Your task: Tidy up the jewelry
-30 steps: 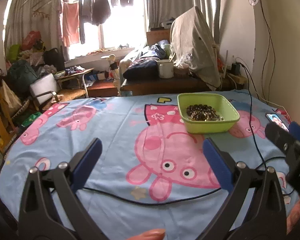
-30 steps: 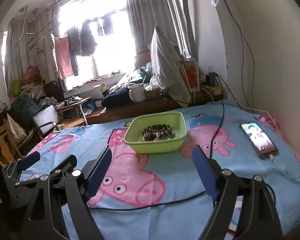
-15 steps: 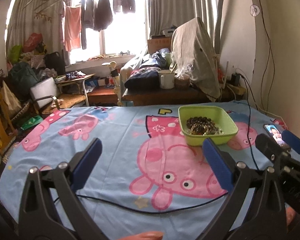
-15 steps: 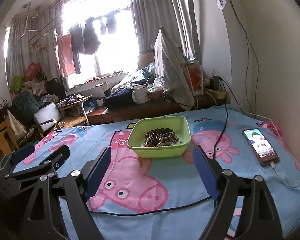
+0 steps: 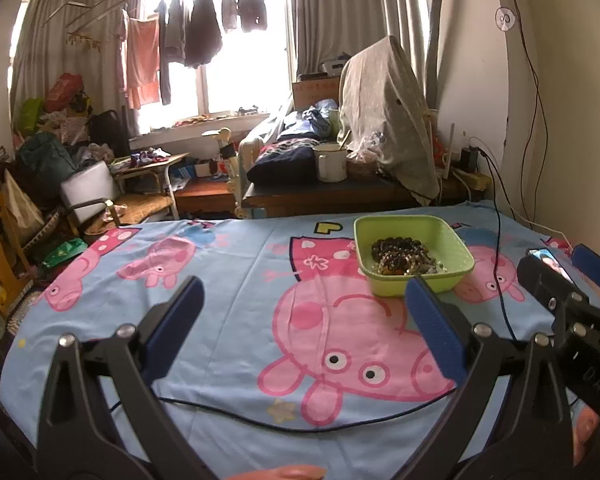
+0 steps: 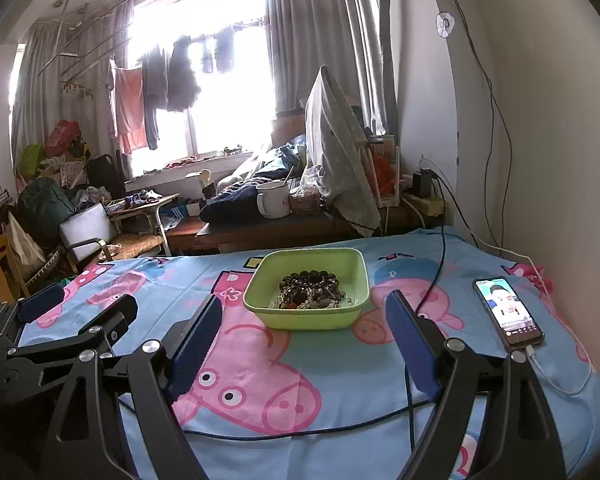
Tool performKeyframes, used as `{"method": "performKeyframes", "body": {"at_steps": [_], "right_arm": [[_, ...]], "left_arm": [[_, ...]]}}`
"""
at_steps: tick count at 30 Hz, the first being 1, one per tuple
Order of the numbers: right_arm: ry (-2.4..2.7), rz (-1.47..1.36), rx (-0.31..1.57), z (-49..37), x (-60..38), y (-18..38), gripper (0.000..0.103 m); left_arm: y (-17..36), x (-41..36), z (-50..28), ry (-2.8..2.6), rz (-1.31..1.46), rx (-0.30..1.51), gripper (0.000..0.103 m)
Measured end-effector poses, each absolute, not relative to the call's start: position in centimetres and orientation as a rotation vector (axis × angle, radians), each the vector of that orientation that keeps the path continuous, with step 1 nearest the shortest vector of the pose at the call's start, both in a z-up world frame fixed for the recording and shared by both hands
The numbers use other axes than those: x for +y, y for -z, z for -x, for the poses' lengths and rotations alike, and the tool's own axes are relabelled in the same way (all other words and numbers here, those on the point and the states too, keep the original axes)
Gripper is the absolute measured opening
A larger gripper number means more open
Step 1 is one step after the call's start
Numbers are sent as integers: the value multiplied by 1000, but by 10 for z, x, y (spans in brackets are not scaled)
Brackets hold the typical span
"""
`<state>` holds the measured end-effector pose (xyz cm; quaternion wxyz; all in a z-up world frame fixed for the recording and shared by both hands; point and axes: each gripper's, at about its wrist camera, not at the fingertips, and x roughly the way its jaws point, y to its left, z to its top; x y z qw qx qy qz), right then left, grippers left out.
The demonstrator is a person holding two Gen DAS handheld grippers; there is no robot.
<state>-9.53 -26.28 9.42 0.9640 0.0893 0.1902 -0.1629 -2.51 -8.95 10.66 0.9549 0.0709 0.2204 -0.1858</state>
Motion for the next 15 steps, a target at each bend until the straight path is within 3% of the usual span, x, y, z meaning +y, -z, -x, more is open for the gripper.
{"method": "performKeyframes", "body": {"at_steps": [15], "right_arm": [[326,-175,383,95,-262,-98,56]], "left_arm": [[-107,-91,25,379,-143,453,97]]}}
